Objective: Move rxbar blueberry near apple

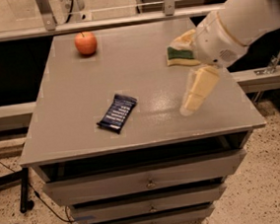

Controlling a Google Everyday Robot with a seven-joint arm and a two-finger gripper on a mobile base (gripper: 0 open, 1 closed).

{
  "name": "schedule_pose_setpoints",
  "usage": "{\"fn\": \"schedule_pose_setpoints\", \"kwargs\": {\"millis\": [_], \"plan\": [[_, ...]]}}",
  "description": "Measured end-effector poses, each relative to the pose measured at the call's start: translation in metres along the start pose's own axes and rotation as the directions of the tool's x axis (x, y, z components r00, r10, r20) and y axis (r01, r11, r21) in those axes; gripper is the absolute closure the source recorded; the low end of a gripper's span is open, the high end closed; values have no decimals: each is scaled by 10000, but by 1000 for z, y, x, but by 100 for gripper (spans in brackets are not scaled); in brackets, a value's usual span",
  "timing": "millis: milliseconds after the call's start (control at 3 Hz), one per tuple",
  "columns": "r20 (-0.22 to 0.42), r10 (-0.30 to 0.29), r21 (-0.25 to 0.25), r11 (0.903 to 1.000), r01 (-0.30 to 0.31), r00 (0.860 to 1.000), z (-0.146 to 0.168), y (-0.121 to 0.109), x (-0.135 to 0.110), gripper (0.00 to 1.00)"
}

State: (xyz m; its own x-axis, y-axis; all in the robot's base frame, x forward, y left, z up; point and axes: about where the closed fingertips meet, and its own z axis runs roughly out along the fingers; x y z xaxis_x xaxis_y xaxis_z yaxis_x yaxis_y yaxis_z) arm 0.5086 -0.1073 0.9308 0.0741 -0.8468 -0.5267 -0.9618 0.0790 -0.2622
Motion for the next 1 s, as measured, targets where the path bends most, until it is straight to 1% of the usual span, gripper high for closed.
{"fn": "schedule_pose_setpoints", "kwargs": {"millis": [333, 667, 1000], "plan": [[1572, -51, -559, 9983, 141, 9876, 40, -11, -27, 0], [2459, 186, -1202, 9927, 114, 9691, 75, -11, -50, 0], [2847, 703, -1808, 9833, -185, 9560, 111, -9, -59, 0]]}}
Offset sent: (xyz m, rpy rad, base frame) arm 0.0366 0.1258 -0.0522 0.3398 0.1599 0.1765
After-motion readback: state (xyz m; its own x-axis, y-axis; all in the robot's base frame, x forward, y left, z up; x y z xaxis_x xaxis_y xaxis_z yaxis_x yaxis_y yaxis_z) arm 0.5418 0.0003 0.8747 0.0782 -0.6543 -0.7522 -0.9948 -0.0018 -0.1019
